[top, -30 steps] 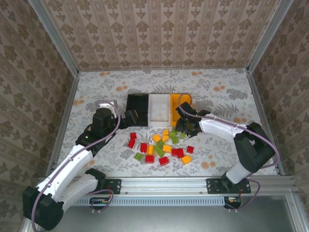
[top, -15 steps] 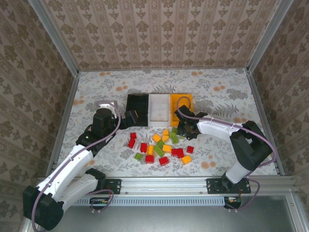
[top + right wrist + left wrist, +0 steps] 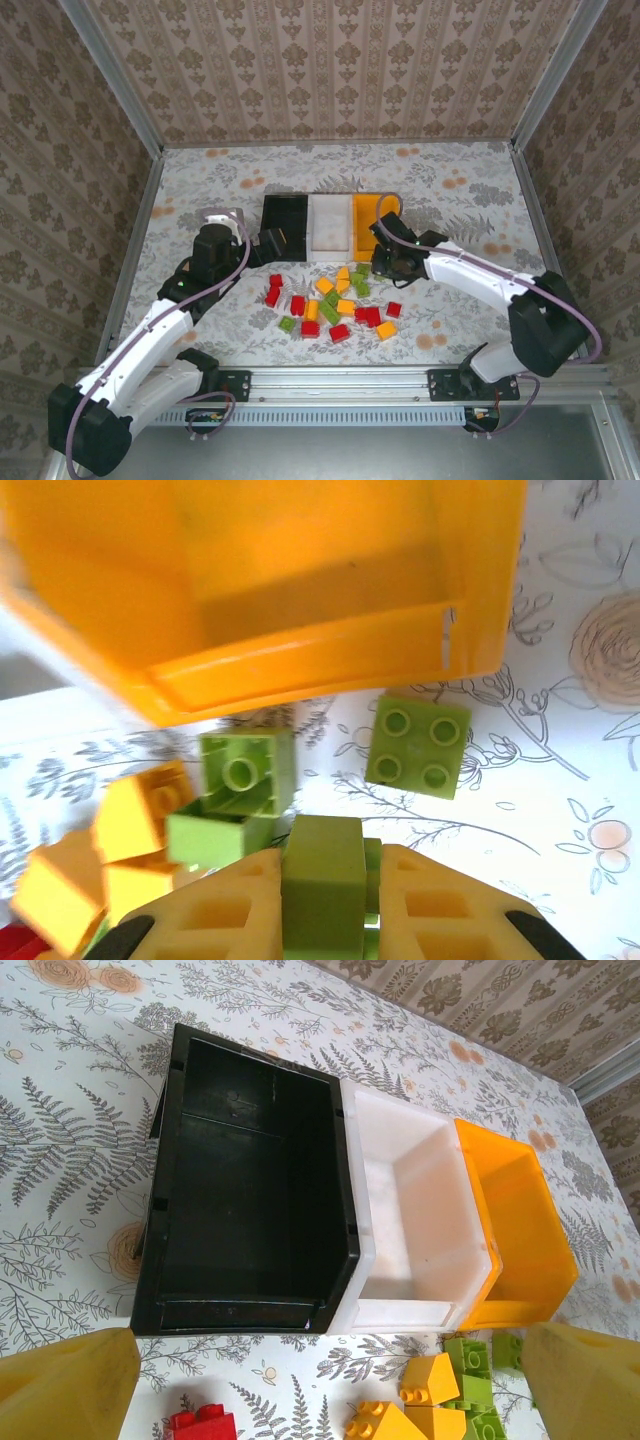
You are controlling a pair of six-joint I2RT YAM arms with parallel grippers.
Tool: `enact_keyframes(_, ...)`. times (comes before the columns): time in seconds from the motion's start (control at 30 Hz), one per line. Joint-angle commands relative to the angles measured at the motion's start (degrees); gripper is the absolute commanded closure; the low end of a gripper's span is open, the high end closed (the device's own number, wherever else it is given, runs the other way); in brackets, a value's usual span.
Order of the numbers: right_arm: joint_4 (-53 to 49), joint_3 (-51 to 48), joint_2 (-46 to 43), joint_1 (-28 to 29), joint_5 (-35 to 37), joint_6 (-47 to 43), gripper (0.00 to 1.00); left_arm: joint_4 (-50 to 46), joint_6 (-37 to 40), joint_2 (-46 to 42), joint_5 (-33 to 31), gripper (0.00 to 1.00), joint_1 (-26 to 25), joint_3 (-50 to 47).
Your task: Sort the legos into containers by color
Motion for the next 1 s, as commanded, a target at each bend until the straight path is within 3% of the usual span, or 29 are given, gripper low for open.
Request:
enact_keyframes(0.0, -3.65, 6.25, 0.06, -1.38, 2.72, -4.45, 0.85, -1.57, -1.14, -0.08, -0.43, 0.0, -0.51, -0.15)
enact_keyframes(0.37, -4.23, 28.19, 22.56, -7.78, 3.03, -10.4, 0.82, -12.22, -1.93, -0.77, -2.01, 0.0, -0.39, -0.2)
enact_keyframes(0.53, -6.57, 33.76, 27.58, -8.31, 4.72, -10.55, 0.72, -13.38, -1.82, -1.99, -2.85, 0.0, -0.38, -2.16)
enact_keyframes(0.63, -6.61, 34.91, 27.92, -8.37, 4.24, -10.26, 0.52, -13.95, -0.7, -1.55, -3.07, 0.0, -0.38, -2.61)
enact_keyframes(0.7, -6.37, 34.74, 26.9, -8.33, 4.26, -10.09, 0.45, -14.4, 0.24, -0.71, -3.25, 0.01, -0.38, -2.69)
enact_keyframes(0.97, 0.91, 22.39, 14.42, -7.86, 0.95, -8.35, 0.39, -12.36, 2.6, 5.07, -3.09, 0.08, -2.55, -3.88)
